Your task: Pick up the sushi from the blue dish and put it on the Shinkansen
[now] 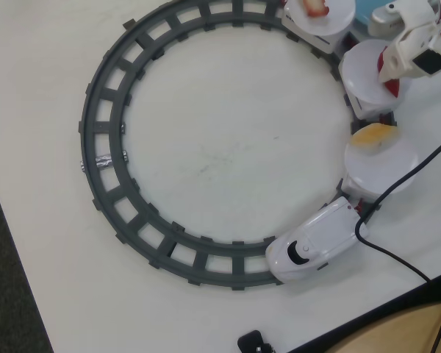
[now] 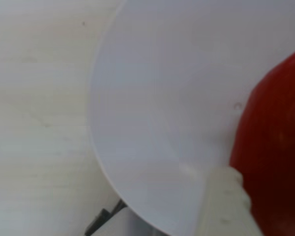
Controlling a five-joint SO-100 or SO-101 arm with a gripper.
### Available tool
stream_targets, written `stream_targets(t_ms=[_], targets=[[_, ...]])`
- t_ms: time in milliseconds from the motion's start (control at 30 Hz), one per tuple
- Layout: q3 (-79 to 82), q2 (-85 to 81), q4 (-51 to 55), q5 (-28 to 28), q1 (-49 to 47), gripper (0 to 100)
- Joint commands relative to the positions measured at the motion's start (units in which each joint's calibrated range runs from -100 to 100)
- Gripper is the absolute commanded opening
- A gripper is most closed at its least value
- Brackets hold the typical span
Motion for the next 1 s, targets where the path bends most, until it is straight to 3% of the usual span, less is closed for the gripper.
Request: stream_targets(t_ms=[0, 400, 600, 967], targets=[[0.3, -1.2, -1.1, -0.2, -1.9, 7], [0.7, -1.1, -3.7, -0.7, -6.6, 8], [1.0, -1.0, -2.9, -0.7, -6.6, 14], [1.0, -1.3, 7.2, -0.2, -6.5, 14]])
